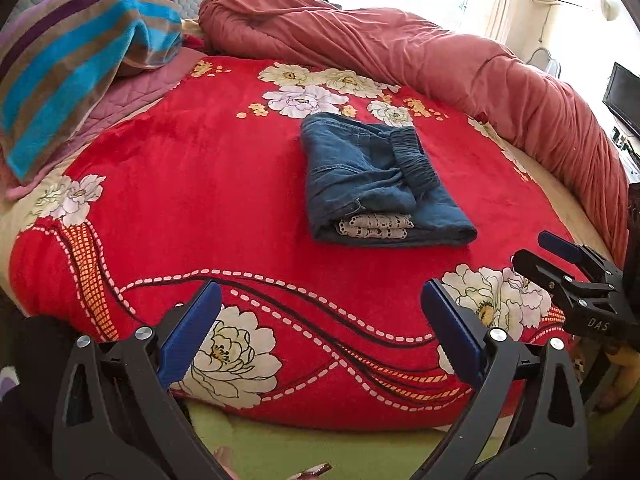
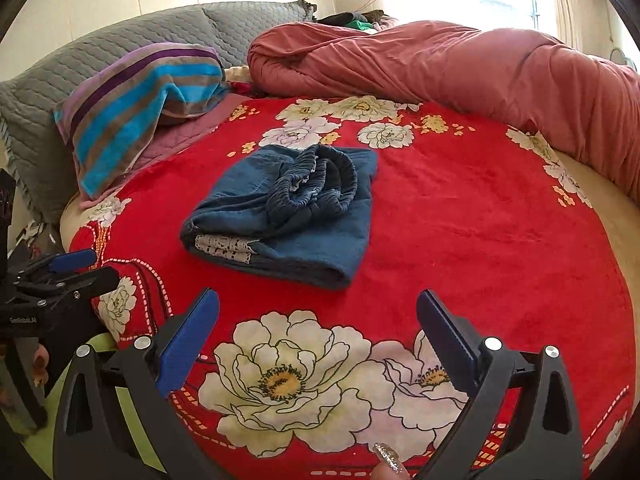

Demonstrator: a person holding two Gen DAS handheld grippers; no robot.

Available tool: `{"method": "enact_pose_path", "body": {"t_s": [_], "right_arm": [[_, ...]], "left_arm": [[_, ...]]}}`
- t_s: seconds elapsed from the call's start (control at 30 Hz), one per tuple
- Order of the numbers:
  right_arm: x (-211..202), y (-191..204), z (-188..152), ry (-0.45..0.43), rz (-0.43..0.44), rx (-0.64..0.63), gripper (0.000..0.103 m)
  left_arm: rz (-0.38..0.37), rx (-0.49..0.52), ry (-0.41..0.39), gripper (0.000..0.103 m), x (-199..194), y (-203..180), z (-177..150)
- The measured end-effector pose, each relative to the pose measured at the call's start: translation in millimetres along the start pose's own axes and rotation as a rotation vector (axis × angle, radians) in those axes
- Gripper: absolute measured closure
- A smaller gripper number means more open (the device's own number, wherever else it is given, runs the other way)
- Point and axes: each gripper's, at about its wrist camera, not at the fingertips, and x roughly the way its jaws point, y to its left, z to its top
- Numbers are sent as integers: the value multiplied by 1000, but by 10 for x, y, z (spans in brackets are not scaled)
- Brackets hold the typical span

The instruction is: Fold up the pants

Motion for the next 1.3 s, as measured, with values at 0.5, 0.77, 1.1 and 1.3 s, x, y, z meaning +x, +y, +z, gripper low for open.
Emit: {"method": "enact_pose_path", "body": {"t_s": [0.5,0.77,1.1,1.3], "right_arm": [[1,5,-2,4,1,-6,5],[-6,1,0,2,2,-4,5],[-14,-14,5,0,0,-3,5],[-33,-24,21,2,-4,0,5]], "left_arm": [[10,-2,7,10,-14,-3,-1],[14,-2,6,10,-23,5,4],[15,-4,6,10,-32,35,11],[16,-1,3,10,-39,48,17]]}}
